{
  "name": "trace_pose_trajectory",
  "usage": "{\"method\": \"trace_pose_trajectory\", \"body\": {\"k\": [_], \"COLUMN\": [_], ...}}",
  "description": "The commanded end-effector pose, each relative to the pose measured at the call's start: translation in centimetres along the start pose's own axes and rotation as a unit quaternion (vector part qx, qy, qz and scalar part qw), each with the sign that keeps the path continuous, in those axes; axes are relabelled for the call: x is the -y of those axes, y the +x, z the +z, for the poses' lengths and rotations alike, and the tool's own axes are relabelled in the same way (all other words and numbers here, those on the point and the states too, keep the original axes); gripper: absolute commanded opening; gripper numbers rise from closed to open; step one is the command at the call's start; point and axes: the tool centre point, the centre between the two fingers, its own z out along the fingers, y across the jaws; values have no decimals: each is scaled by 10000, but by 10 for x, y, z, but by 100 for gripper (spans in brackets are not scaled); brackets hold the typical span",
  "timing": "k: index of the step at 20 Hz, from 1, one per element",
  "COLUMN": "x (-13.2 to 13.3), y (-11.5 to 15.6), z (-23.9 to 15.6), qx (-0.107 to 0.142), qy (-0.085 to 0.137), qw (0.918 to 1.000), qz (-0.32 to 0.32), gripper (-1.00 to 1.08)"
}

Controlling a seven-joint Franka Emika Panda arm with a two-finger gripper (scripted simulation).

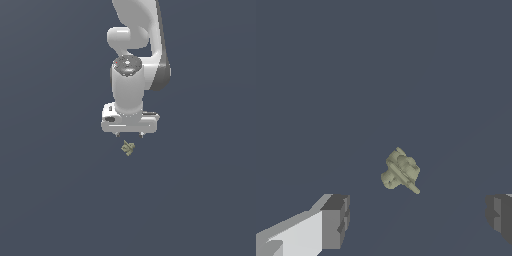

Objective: Pick up the object and move it to a goal position.

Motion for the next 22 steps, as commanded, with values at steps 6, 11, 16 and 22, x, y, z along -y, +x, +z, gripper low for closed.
{"method": "trace_pose_trajectory", "body": {"k": [6,11,16,22], "x": [-11,-24,-23,-22], "y": [4,8,7,7], "z": [-5,-11,-11,-7], "qx": [-75,-159,-150,-148], "qy": [-63,-138,-130,-124], "qw": [9999,9998,9998,9998], "qz": [-41,-74,-88,51], "gripper": [100,100,100,100]}}
